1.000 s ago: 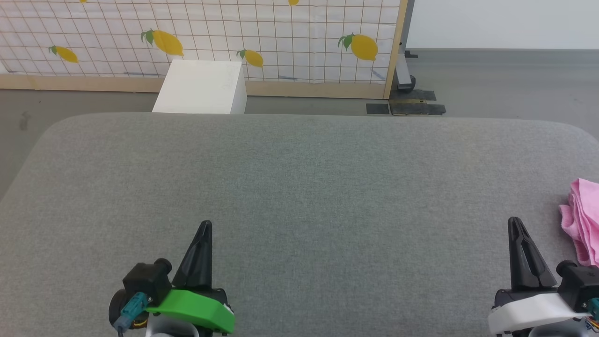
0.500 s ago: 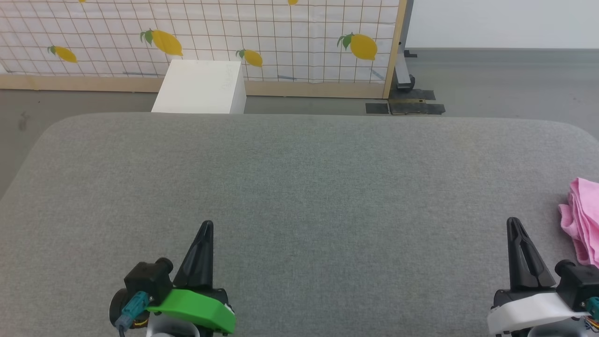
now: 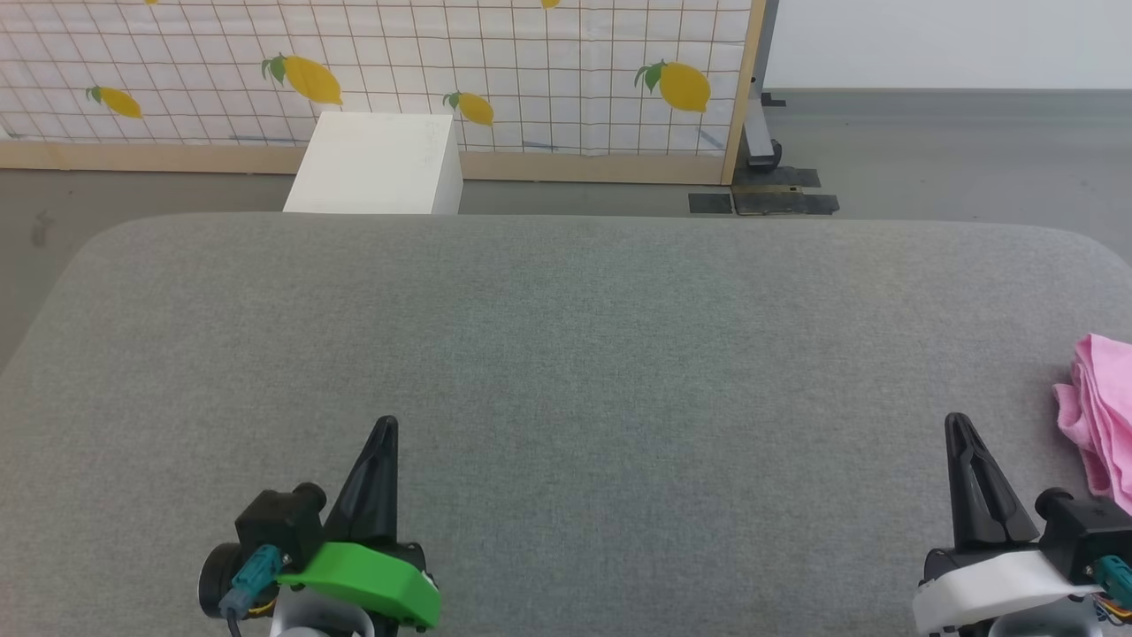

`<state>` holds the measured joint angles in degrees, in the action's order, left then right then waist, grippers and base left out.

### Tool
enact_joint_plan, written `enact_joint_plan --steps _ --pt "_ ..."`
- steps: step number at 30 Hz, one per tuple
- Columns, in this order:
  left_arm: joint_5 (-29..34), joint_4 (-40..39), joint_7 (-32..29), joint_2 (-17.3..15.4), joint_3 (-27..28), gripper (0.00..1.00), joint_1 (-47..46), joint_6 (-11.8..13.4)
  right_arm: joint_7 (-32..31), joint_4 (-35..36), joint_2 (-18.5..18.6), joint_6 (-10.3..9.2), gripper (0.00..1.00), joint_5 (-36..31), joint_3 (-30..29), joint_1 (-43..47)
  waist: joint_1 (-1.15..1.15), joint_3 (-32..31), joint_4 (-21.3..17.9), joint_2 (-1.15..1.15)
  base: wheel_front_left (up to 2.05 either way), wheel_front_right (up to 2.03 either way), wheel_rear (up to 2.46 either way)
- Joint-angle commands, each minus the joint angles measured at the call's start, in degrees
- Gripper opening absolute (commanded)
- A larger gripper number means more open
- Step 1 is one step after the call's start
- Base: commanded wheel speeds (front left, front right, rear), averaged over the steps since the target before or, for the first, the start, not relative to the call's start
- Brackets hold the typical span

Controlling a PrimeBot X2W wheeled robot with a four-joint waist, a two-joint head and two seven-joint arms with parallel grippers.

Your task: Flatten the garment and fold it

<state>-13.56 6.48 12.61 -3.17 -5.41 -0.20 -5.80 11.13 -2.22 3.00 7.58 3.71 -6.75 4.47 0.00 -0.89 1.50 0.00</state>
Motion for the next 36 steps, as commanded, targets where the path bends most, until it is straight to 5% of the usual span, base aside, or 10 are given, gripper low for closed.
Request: enact_joint_plan --steps 1,36 --pt "0.6 -0.4 -0.4 0.0 0.3 0.00 0.0 0.4 -0.3 0.3 0.0 -0.01 0.00 -0.3 0.3 -0.7 0.00 0.0 0.0 0.00 0.00 0.00 0.00" --pt "4.9 -2.4 -4.5 0.1 2.0 0.00 0.1 2.2 -3.9 0.9 -0.1 -0.04 0.00 -1.4 2.4 -2.0 0.00 0.3 -0.5 0.00 0.00 0.00 0.00"
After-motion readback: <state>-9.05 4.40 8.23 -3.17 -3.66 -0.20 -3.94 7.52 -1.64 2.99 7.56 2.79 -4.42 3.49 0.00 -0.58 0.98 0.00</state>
